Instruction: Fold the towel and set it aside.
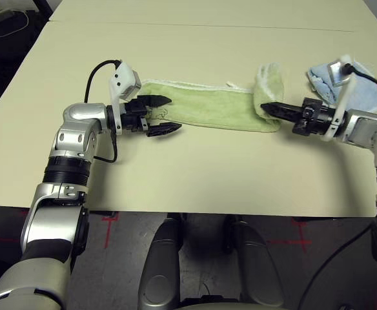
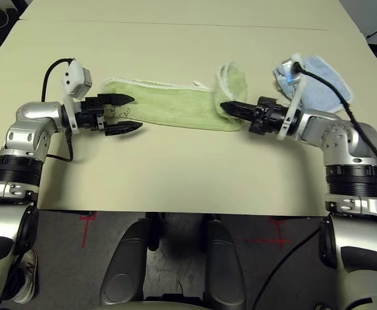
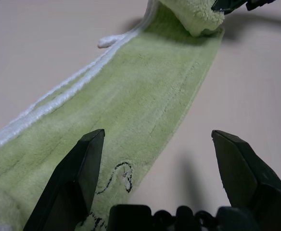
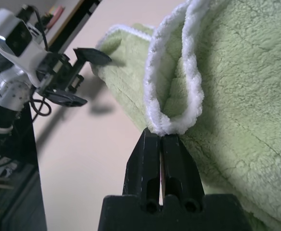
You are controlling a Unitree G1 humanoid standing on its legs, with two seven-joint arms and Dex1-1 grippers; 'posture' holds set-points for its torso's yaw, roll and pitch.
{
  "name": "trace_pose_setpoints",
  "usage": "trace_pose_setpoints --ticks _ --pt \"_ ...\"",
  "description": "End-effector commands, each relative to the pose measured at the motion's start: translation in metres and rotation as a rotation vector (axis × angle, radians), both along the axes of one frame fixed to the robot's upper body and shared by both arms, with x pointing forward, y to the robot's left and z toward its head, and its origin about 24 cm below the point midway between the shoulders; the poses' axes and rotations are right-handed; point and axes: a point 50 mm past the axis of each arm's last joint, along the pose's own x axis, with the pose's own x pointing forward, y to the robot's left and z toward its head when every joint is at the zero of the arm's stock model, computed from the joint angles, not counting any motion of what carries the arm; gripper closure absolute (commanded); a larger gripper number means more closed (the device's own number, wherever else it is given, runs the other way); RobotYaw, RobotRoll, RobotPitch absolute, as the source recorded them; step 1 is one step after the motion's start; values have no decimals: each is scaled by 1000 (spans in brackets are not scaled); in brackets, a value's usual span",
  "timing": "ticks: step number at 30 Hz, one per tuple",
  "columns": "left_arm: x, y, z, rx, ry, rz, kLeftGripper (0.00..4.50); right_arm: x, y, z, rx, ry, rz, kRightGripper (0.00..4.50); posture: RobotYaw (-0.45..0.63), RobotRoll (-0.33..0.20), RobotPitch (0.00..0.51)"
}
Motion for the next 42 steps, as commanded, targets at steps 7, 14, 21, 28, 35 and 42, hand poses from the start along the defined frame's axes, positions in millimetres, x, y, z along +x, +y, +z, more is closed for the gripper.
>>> trace_pose_setpoints --ticks 7,14,21,28,35,42 --pt "-4 2 -6 9 19 1 0 7 22 -12 -47 -7 4 4441 61 0 252" --pt "-4 2 -6 10 19 8 0 11 39 -18 -61 9 6 4441 63 0 252" --pt "-4 2 -7 11 22 8 0 11 46 -11 -52 -33 54 2335 64 0 249" --pt "-4 2 -8 11 25 9 0 1 33 8 10 -71 144 46 56 0 246" --pt "-4 0 -9 7 30 6 0 0 3 28 30 -204 109 46 48 0 244" --pt "-5 0 -12 -20 39 14 0 12 -30 15 -77 -469 -23 46 46 0 252"
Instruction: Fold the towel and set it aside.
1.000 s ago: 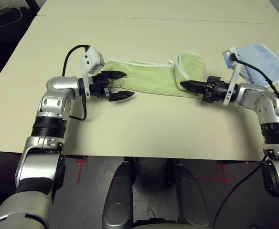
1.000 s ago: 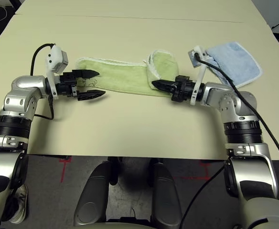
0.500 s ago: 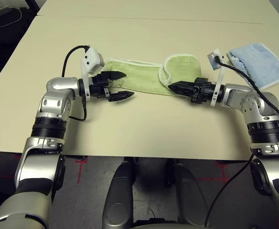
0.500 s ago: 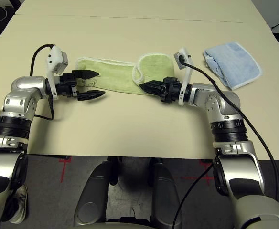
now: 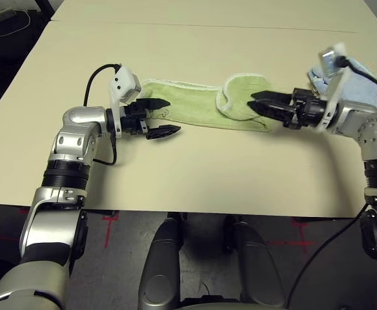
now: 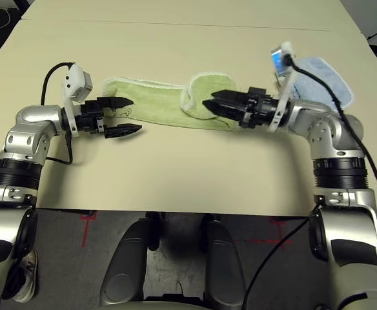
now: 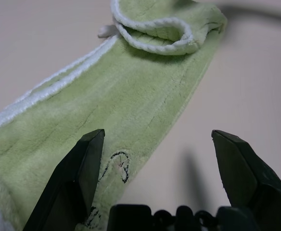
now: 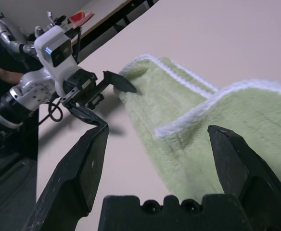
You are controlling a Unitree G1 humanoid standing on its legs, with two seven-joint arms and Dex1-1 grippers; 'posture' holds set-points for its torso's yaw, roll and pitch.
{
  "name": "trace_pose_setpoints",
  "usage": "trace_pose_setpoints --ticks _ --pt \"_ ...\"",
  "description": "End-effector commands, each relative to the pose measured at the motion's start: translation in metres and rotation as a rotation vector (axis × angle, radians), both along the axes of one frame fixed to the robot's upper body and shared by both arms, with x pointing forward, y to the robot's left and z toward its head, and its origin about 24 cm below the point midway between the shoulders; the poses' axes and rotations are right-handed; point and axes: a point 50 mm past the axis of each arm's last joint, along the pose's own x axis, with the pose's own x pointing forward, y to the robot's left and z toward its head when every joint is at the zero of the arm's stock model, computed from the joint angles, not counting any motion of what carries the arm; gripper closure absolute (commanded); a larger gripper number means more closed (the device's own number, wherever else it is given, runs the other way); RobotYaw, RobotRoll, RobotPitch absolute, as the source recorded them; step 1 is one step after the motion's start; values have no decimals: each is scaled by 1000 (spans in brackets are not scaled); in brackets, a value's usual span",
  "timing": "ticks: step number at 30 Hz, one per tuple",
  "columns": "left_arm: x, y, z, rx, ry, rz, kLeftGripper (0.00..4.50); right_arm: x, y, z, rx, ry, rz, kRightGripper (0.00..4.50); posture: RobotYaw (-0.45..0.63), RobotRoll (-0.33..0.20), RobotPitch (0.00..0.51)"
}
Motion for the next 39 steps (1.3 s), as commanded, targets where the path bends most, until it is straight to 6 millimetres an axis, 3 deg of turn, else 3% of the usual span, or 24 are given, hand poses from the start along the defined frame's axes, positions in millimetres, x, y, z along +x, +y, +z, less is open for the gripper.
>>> trace_pose_setpoints --ticks 1,8,11,27,39 --pt "-4 -1 -5 -16 15 -5 0 4 -20 -15 -52 -151 -78 46 51 0 255" --pt "-13 7 -15 -27 44 49 0 6 -25 -64 -153 -276 -75 46 91 0 272" --pt "-16 10 -13 -41 37 78 0 5 -25 -72 -138 -264 -41 46 102 0 276" --pt "-9 13 -2 -92 26 160 0 -7 -43 -66 -243 -297 71 46 97 0 258" --pt "-30 24 36 -166 207 121 0 -5 -34 -62 -219 -317 80 46 107 0 259"
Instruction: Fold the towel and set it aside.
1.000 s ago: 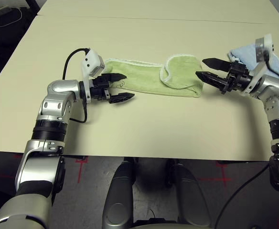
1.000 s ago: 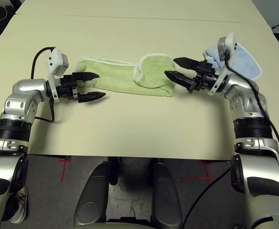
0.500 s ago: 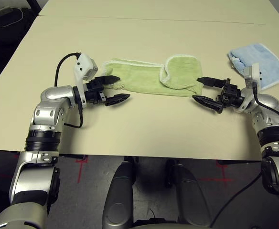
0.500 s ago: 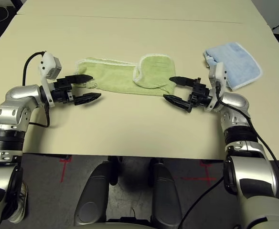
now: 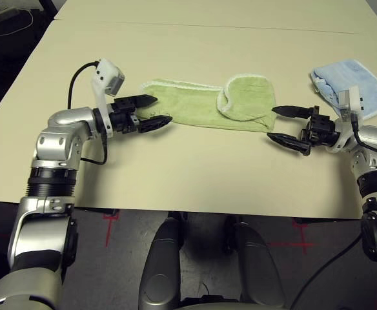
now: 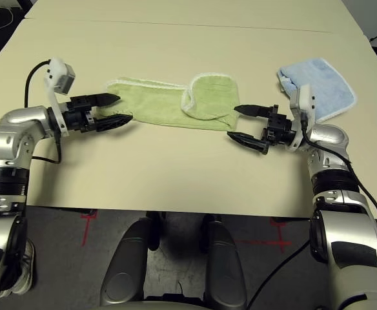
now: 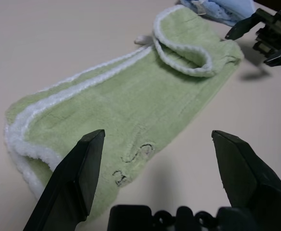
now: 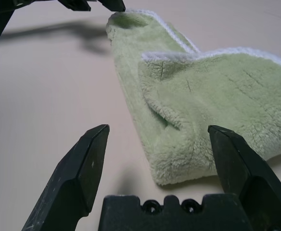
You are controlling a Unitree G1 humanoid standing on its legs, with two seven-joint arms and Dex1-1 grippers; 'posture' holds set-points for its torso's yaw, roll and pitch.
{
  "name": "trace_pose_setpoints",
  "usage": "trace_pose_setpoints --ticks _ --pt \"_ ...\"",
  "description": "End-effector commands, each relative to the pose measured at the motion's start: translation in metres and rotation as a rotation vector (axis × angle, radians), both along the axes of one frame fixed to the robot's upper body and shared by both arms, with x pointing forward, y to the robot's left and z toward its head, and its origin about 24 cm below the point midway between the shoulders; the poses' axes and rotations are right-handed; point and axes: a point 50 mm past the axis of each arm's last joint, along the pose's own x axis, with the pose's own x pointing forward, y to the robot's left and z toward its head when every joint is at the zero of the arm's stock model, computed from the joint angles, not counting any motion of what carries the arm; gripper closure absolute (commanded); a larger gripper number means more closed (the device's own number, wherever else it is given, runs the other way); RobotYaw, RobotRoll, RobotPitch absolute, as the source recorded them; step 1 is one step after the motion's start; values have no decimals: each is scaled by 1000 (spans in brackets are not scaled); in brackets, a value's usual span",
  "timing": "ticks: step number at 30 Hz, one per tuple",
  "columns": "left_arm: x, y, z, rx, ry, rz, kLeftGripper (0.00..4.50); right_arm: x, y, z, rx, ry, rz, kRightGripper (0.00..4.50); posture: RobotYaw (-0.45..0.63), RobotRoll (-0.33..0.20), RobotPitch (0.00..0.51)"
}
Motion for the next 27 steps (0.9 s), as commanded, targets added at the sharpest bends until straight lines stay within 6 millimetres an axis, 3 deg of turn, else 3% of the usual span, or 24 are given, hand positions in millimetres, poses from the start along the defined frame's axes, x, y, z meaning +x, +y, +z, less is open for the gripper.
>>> trace_pose_setpoints --ticks 1,7,11,19,27 --pt "-10 1 7 -61 71 -26 0 -2 -1 -3 5 8 -2 46 109 0 260" --pt "-22 10 8 -178 267 6 0 -2 -3 -3 9 17 -13 46 117 0 262" --pt "-16 12 -8 -223 312 87 0 -1 -3 -1 14 16 -19 46 121 0 261" --pt "-8 11 -37 -116 373 184 0 -2 -4 -1 10 12 -25 46 108 0 261" --pt "-12 18 -29 -184 478 177 0 -3 -5 -2 11 15 -30 46 104 0 263"
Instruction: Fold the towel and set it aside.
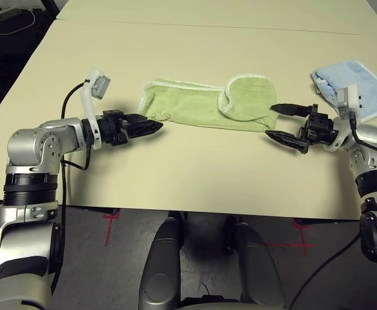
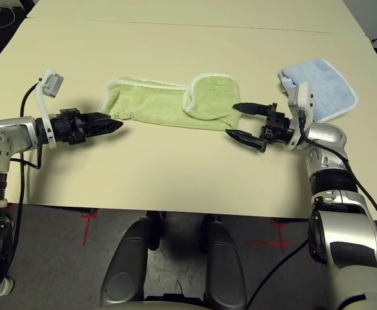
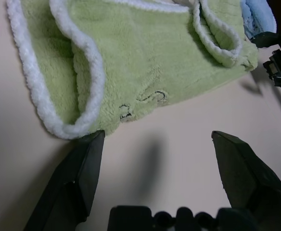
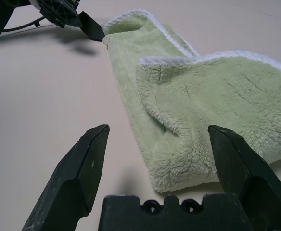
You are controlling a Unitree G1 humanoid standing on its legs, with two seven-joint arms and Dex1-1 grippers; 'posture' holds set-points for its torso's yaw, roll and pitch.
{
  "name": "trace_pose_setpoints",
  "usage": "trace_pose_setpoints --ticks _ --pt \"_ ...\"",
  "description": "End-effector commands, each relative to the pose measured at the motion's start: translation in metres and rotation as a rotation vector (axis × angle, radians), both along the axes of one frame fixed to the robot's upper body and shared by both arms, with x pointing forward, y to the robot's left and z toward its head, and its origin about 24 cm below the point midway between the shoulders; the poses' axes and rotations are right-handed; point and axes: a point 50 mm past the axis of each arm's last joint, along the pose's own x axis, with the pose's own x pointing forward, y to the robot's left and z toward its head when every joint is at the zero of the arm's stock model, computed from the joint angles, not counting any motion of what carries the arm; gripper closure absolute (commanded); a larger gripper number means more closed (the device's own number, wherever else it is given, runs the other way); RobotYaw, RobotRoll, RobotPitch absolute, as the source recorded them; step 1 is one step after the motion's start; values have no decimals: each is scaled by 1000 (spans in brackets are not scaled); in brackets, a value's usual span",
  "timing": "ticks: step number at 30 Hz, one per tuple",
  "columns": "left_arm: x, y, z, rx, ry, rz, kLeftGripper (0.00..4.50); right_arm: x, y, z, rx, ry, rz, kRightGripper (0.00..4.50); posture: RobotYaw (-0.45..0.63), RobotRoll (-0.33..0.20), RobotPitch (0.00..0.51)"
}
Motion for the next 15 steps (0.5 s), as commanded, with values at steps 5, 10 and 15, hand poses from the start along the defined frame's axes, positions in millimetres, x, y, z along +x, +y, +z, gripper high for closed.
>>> trace_pose_setpoints --ticks 5,10,15 --pt "-8 11 6 -35 93 -5 0 -3 -5 -2 1 3 -16 46 107 0 260" --pt "-3 14 -2 -21 92 45 0 -2 -4 0 7 -1 -17 46 104 0 260" --pt "8 8 -2 -61 42 92 0 -2 -4 1 10 -6 -16 46 95 0 261"
